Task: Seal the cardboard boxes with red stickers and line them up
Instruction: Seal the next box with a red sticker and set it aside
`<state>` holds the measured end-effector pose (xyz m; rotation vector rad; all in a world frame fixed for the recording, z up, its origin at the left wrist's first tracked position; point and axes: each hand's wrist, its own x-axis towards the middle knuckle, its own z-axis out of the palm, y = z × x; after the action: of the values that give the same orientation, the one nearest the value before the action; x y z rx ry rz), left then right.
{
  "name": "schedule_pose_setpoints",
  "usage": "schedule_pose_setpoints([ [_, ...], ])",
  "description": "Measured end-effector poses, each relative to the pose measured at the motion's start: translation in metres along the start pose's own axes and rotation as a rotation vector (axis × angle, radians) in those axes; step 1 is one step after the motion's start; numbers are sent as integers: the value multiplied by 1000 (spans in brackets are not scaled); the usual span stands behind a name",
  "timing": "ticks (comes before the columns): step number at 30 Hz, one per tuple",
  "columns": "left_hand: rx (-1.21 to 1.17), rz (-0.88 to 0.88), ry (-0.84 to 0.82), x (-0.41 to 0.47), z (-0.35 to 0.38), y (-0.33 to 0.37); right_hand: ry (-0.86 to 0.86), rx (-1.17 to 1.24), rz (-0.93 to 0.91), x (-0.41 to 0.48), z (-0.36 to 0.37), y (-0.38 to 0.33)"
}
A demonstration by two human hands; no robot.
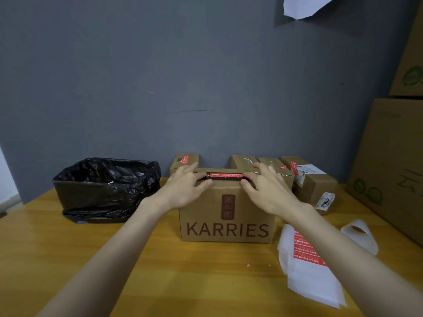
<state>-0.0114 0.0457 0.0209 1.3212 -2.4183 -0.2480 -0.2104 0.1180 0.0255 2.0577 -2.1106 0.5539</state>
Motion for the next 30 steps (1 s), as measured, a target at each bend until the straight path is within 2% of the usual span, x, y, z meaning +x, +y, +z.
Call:
schedule_pose_setpoints([
  [3,-138,-43,53,-9,2,-12,63,93,114,-5,3,7],
  [6,-539,-66,8,-21,4,-15,30,443,258,-11,5,12],
  [8,-643,-68,-14,-26,4,-21,6,627,295,-16,5,14],
  [12,-609,-41,-57,-35,6,-34,75,735,342,-18,5,22],
  [15,-607,28,-23,-43,8,-39,62,814,381,-13,7,23],
  [18,-604,56,-62,-50,8,-44,44,897,421,-7,10,24],
  [21,-505,60,-68,-56,7,-51,4,971,424,-4,16,19],
  [23,-528,51,3,-60,6,-54,3,1040,423,-3,18,12],
  [26,-707,-26,172,-68,6,-56,-10,1129,426,-2,22,-1],
  [30,-669,-151,378,-77,10,-45,-3,1096,391,-2,25,-12],
])
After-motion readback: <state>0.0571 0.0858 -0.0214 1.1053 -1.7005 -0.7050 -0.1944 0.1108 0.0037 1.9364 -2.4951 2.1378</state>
